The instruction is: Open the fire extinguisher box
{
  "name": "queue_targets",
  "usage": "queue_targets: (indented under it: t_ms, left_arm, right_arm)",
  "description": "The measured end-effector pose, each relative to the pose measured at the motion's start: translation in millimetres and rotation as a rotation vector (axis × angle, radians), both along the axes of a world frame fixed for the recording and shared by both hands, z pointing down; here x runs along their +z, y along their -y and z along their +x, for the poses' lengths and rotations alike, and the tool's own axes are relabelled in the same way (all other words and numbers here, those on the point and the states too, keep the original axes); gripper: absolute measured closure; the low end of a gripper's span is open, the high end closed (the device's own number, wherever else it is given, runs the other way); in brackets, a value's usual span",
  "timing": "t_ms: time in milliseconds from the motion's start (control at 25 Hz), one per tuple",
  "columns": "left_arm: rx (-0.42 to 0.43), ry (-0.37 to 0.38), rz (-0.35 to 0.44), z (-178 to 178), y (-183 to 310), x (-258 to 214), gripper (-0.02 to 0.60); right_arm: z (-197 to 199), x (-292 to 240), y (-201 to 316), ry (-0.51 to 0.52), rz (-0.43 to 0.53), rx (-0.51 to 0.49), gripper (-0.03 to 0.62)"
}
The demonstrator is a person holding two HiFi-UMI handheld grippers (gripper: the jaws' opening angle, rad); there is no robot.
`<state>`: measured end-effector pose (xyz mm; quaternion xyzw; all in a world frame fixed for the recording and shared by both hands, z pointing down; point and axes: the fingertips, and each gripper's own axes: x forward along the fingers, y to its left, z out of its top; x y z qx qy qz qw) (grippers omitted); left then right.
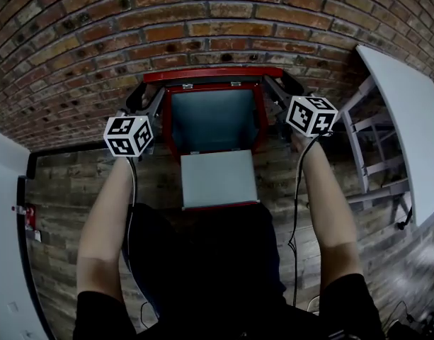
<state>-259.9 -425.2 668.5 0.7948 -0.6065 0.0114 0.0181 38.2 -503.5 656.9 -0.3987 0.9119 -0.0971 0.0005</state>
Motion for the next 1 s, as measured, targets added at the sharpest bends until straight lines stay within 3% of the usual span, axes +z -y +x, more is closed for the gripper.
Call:
queue_targets:
  t_ms: [320,560,1000]
  left_arm:
    - [-0.056,-0.166,-0.045,-18.6,59.1,-28.2,0.298]
    - [-0.075,-0.145,-0.099,-25.7,92.6,-31.8,0.298]
    - [-0.083,-0.054,-0.087,-27.3,97.8,-30.2,0.298]
  right_arm:
    - [-12.8,-22.8,64.1,0.095,-0.055,0.061,0.339]
    - [-24.7,-26.1,99.2,-0.010,-0.076,0.133,0.339]
    - [-20.3,-16.7,100.4,-0.039,-0.073,0.106,0.338]
